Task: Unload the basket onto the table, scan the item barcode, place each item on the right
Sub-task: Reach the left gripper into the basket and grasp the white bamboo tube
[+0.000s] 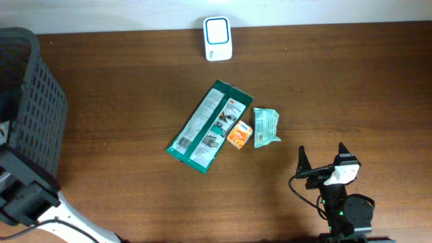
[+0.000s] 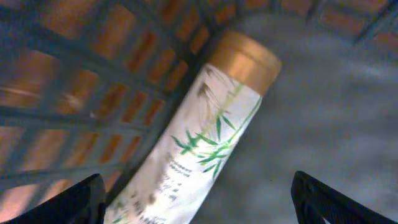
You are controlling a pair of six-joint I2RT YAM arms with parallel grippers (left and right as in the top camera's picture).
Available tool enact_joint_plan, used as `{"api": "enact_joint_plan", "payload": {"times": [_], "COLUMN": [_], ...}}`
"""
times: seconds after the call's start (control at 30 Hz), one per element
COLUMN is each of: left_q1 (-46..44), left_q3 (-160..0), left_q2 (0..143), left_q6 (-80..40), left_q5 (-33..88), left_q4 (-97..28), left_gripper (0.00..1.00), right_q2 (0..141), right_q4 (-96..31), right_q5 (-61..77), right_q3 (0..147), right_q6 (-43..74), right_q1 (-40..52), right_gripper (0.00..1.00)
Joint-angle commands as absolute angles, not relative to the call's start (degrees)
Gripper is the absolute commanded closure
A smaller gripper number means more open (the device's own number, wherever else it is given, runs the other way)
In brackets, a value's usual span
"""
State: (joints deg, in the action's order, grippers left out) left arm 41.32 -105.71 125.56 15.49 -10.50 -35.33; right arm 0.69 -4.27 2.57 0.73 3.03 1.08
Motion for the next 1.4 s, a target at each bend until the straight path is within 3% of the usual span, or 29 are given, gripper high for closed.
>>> {"api": "enact_joint_plan", "payload": {"times": [0.0,0.13,0.17,0.23,0.37,0.47,0.73,1.1,1.23,1.37], "left_q1": [42.59,44.23,44.40,44.42,44.38,44.16,42.11,37.45,26.44,14.00], "left_q3": [-105.08,-105.08,-105.08,-105.08,-105.12,-105.16,-105.21,-105.21,-105.19,-105.01], "left_q2": [129.25,131.44,132.03,133.51,134.65,133.99,121.40,89.76,78.00,77.73], "left_q6": [16.84,17.72,17.69,17.67,17.67,17.15,16.71,15.22,3.18,1.69], "left_q5": [-12.64,-13.30,-13.26,-12.25,-11.35,-10.20,-6.63,-3.99,2.94,10.96], "left_q4": [-34.63,-34.24,-34.17,-34.44,-35.16,-35.48,-34.46,-34.13,-40.21,-51.35], "left_gripper": [0.11,0.16,0.23,0.28,0.64,0.77,0.98,1.00,1.00,1.00], "right_q2": [0.36,0.36,0.36,0.36,0.36,0.36,0.36,0.36,0.36,0.36], "right_q4": [-4.32,-4.32,-4.32,-4.34,-4.32,-4.34,-4.34,-4.32,-4.34,-4.32], "right_q5": [2.28,2.31,2.31,2.31,2.31,2.31,2.28,2.31,2.31,2.31], "right_q3": [0.32,0.32,0.32,0.32,0.32,0.32,0.32,0.32,0.32,0.32], "right_q6": [3.46,3.46,3.46,3.46,3.46,3.46,3.46,3.46,3.46,3.46], "right_q1": [1.54,1.54,1.54,1.54,1.54,1.54,1.54,1.54,1.54,1.54], "right_gripper": [0.02,0.02,0.02,0.02,0.02,0.02,0.02,0.02,0.02,0.02]}}
